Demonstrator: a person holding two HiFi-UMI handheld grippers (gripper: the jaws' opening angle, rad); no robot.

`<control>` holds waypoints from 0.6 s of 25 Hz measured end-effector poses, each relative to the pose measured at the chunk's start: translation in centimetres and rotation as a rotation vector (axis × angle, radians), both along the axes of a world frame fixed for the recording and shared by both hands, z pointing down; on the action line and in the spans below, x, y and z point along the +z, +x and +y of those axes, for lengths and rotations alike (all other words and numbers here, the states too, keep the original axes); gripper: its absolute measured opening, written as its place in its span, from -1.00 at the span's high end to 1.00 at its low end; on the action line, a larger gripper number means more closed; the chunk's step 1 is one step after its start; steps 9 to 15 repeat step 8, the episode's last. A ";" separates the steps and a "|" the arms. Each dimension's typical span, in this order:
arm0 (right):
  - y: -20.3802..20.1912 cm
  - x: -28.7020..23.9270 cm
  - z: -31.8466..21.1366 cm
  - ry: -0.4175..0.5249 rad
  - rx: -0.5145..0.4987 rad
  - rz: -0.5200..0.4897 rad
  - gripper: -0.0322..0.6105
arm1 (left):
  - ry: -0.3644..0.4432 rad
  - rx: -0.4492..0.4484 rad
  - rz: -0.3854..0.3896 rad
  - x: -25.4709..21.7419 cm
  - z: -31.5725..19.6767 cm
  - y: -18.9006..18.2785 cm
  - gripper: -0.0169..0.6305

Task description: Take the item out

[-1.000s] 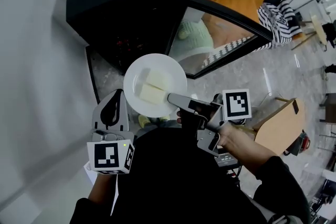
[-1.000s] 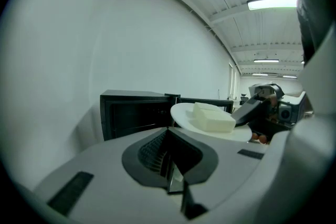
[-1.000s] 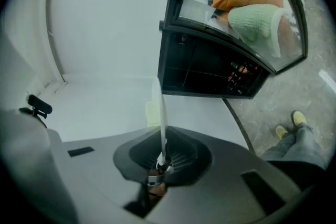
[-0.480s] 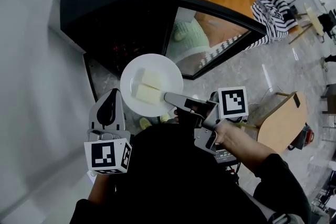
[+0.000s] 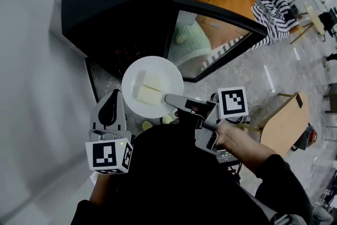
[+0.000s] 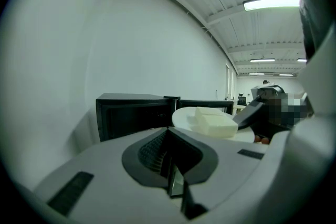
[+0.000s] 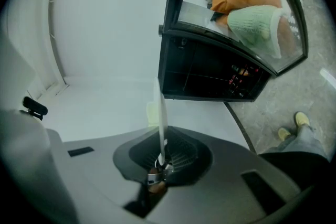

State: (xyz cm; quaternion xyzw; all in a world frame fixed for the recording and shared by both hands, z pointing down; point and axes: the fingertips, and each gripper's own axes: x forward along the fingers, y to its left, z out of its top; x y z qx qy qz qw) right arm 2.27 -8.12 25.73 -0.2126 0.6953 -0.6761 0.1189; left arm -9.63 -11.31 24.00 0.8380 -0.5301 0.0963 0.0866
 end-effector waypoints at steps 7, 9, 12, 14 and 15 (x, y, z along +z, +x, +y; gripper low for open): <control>-0.1 0.2 -0.8 -0.008 0.000 0.004 0.81 | -0.001 0.000 0.008 0.2 -0.9 -0.1 0.92; -0.1 0.3 -1.0 -0.006 0.000 0.005 0.81 | -0.001 0.000 0.009 0.3 -1.1 -0.2 0.92; -0.1 0.3 -1.0 -0.006 0.000 0.005 0.81 | -0.001 0.000 0.009 0.3 -1.1 -0.2 0.92; -0.1 0.3 -1.0 -0.006 0.000 0.005 0.81 | -0.001 0.000 0.009 0.3 -1.1 -0.2 0.92; -0.1 0.3 -1.0 -0.006 0.000 0.005 0.81 | -0.001 0.000 0.009 0.3 -1.1 -0.2 0.92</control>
